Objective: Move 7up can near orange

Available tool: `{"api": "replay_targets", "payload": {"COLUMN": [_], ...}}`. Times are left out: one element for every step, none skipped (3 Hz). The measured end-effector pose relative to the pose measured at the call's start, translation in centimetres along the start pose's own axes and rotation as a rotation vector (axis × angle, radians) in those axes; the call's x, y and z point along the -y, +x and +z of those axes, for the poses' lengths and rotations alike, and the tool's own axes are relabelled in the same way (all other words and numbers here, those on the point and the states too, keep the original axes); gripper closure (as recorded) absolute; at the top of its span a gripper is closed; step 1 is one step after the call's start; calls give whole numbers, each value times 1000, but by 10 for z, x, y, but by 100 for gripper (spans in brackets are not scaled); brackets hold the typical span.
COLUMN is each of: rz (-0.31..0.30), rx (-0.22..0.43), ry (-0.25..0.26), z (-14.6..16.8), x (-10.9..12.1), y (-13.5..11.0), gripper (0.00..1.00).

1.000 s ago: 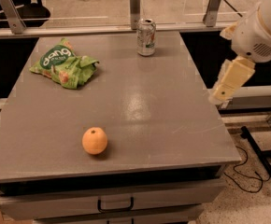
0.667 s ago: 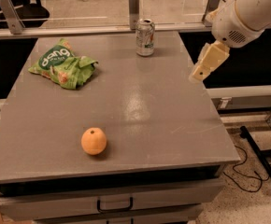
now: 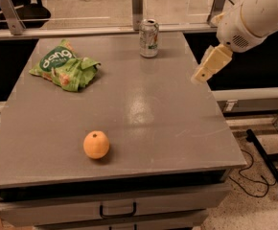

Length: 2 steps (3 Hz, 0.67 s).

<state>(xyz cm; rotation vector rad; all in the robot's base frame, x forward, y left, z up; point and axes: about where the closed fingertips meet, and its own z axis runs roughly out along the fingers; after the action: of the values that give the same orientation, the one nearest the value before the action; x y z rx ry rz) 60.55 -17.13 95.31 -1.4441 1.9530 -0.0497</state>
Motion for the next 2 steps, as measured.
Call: {"api": "replay_targets", "payload": {"rz": [85, 172], "rx": [100, 238], "ry": [36, 40], "z": [33, 79], "x": [27, 56], "y": [5, -2], "gripper": [0, 0]}}
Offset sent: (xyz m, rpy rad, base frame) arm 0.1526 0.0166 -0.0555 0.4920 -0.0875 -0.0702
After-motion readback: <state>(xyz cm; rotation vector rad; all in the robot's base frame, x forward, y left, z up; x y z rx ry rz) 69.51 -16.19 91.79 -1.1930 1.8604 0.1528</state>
